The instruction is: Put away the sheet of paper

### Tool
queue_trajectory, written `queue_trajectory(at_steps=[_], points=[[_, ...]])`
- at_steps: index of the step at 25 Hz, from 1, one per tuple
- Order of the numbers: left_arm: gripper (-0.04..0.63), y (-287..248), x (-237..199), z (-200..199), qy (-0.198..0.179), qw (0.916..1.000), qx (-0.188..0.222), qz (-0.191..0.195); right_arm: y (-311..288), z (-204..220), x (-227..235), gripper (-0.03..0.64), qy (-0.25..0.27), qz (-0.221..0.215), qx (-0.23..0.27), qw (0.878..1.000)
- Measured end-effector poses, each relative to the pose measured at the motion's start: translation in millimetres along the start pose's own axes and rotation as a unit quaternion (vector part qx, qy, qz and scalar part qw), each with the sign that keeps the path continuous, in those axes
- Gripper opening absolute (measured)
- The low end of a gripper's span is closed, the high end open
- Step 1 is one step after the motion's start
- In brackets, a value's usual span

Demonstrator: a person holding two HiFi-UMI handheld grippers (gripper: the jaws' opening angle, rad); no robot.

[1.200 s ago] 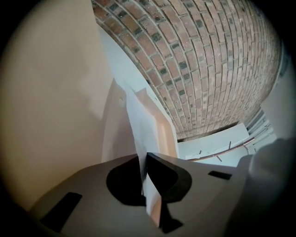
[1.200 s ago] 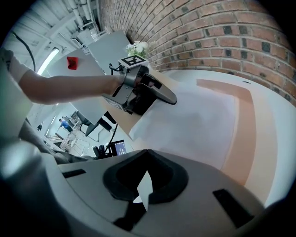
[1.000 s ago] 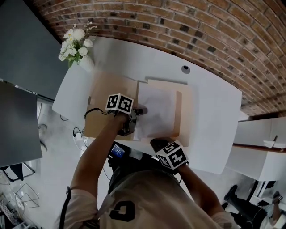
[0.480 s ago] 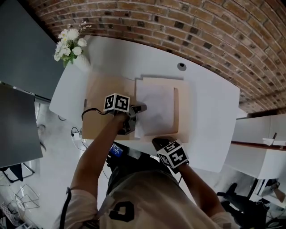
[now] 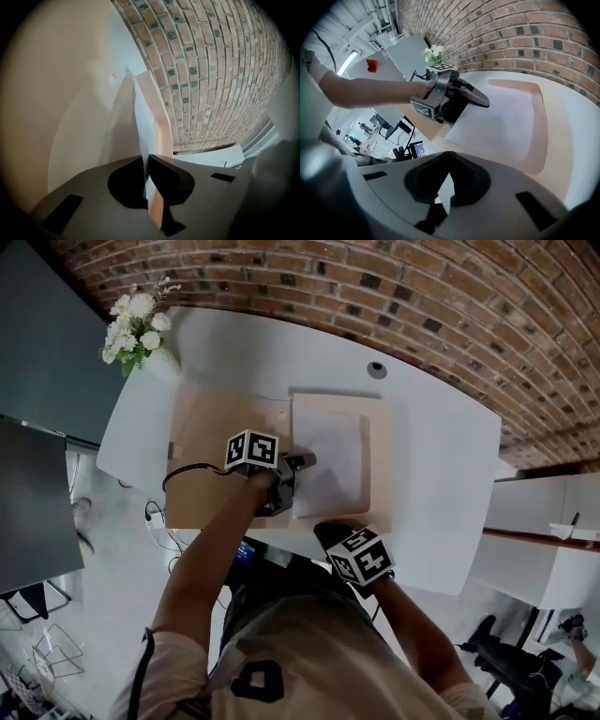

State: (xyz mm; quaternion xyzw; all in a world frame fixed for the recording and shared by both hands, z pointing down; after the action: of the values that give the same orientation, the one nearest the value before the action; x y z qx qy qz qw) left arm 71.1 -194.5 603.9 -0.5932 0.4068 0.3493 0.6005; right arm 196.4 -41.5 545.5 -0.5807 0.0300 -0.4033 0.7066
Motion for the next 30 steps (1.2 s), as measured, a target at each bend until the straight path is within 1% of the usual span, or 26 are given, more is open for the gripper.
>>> queue_trajectory(at_steps=[7,15,18,25,30], points=[[0.015,-8.5,0.4,-1.1,0.005,1.0000,-0.003,-0.003,1.6,1.0,0.1,0.023,-0.008,-0.004,0.005,1.000],[0.015,-25.4,3.7,2.6,-0.007,0.9996,-0.026,-0.009,0.9,0.0,0.5,0.023,-0.025,-0.014,0.010,1.000],[0.015,-27.9,2.7,4.6,-0.013,0.9991,-0.035,-0.018,-0.1,0.7,-0.3,0.023,-0.027,-0.013,0.012,0.999],[0.015,-29.8,0.3,5.4,-0.017,0.9986,-0.042,-0.029,-0.6,1.8,-0.9,0.023,-0.034,-0.016,0.016,0.999],[0.015,-30.6,-1.2,5.8,-0.018,0.9985,-0.040,-0.033,-1.4,1.9,-0.2,0.023,-0.034,-0.017,0.019,0.999]])
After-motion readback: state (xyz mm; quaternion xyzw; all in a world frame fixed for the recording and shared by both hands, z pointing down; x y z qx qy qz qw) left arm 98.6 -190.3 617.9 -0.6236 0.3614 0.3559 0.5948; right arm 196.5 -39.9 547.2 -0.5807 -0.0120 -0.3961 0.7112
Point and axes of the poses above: the fingertips, and each gripper's own axes: y backward along the fingers, x to its right, z out of its underside, the point moved 8 cm from there along y, backward along the fingers, and after that the axes turned 10 degrees about -x, right-handed, at the moved point
